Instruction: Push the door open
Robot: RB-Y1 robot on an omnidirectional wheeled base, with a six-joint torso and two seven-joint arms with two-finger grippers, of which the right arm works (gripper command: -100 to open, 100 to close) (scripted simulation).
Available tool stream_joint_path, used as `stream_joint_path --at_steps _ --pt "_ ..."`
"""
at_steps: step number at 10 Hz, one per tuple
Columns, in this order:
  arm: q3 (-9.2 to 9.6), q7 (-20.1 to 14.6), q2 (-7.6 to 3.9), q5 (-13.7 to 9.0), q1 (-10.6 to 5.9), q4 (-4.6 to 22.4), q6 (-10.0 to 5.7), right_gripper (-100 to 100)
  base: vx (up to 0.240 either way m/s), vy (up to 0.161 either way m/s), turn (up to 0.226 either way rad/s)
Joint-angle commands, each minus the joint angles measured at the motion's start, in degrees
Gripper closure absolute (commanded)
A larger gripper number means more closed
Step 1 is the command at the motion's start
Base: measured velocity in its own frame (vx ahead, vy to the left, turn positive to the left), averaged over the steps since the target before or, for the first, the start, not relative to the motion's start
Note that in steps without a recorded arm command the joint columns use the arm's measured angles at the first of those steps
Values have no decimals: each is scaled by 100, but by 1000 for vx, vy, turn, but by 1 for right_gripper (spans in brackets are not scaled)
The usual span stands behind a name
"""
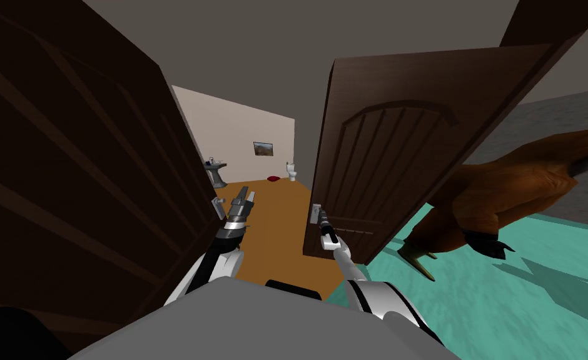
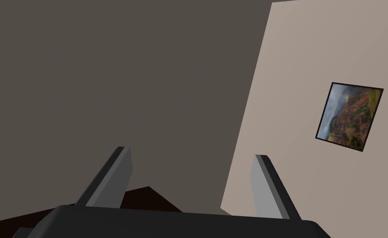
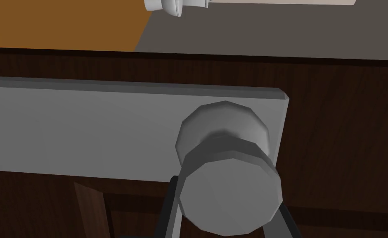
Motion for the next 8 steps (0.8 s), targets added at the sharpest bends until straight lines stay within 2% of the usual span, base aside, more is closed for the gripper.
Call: stream_joint_path --at_steps 1,3,4,8 --pt "-61 46 -19 -12 65 -183 68 100 55 47 -22" --pt "-197 110 -50 -60 73 -181 76 100 127 91 -100" --pt "-133 60 -34 -43 87 -162 86 -100 -42 45 -53" --pt "-86 44 20 -30 70 -192 102 -100 -221 17 -9"
